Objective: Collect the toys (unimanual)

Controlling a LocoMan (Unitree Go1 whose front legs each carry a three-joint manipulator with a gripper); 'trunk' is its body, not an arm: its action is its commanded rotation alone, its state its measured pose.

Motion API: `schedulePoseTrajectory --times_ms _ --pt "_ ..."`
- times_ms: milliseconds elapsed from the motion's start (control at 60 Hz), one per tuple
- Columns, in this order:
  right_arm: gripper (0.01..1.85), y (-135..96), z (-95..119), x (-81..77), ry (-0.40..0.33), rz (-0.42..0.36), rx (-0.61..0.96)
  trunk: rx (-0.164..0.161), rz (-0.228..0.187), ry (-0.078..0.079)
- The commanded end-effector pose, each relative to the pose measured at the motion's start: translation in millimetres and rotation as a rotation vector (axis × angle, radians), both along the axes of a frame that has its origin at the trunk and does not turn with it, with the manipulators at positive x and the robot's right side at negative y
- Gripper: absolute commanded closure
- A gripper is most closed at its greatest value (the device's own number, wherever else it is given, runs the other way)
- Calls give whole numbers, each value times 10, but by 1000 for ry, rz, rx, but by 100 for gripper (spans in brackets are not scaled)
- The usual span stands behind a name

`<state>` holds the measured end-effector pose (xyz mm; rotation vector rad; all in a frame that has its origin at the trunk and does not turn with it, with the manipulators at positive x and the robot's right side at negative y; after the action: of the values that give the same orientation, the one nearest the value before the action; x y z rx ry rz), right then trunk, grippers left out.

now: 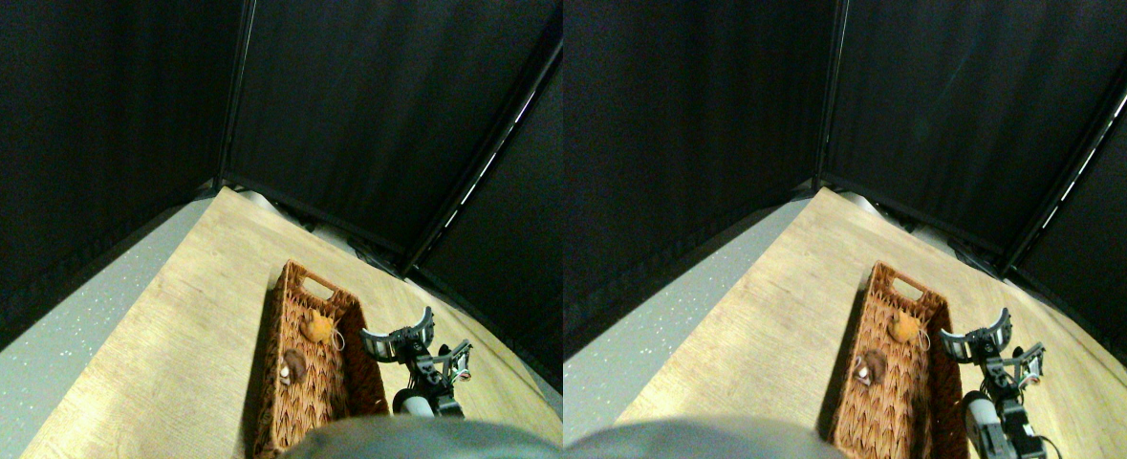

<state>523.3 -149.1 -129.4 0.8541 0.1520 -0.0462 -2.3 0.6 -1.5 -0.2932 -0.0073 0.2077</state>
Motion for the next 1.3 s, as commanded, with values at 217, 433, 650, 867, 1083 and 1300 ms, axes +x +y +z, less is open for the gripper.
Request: schedulePoseTrajectory --times_ms 217,433,650,867,1083,1300 --pt "131 -661 196 -19 -177 -161 62 61 -74 14" --pt "149 -946 165 -210 -190 -275 74 96 -126 23" --pt "140 -1143 8 -500 -166 -333 131 117 -156 35" --pt "120 -1162 -226 -831 -117 -320 256 128 -171 46" --pt "117 -1104 -230 -1025 -118 -358 283 126 -190 47" --pt "106 -1070 -240 -1165 -116 -385 311 121 -190 49"
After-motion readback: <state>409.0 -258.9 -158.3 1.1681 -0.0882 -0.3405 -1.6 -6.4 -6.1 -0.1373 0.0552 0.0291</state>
